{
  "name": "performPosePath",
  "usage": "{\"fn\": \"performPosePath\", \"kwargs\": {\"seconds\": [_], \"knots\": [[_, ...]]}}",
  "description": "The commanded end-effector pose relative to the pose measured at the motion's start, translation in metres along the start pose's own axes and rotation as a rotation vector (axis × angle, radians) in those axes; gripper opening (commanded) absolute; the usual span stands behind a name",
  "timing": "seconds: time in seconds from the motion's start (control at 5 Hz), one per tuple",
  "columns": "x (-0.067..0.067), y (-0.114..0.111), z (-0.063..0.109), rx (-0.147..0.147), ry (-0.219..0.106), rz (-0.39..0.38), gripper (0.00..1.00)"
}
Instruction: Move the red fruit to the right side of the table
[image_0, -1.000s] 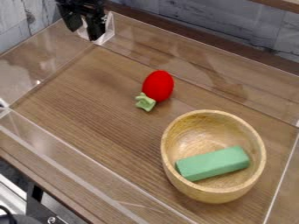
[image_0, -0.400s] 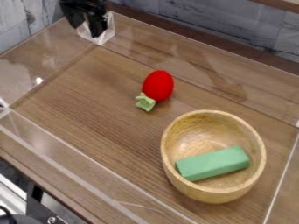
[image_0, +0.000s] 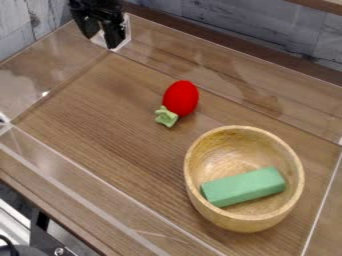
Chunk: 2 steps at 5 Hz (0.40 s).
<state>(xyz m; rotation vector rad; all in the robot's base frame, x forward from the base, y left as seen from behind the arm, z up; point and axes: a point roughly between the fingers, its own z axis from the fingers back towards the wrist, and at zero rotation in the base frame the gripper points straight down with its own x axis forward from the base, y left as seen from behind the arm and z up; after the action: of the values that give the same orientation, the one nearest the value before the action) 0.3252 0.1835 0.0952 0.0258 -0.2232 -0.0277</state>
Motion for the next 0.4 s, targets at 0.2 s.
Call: {"fn": "performPosePath", "kwargs": {"seconds": [0.2], "knots": [[0.006, -0.015, 0.021, 0.012, -0.054, -0.008, 1.0]]}}
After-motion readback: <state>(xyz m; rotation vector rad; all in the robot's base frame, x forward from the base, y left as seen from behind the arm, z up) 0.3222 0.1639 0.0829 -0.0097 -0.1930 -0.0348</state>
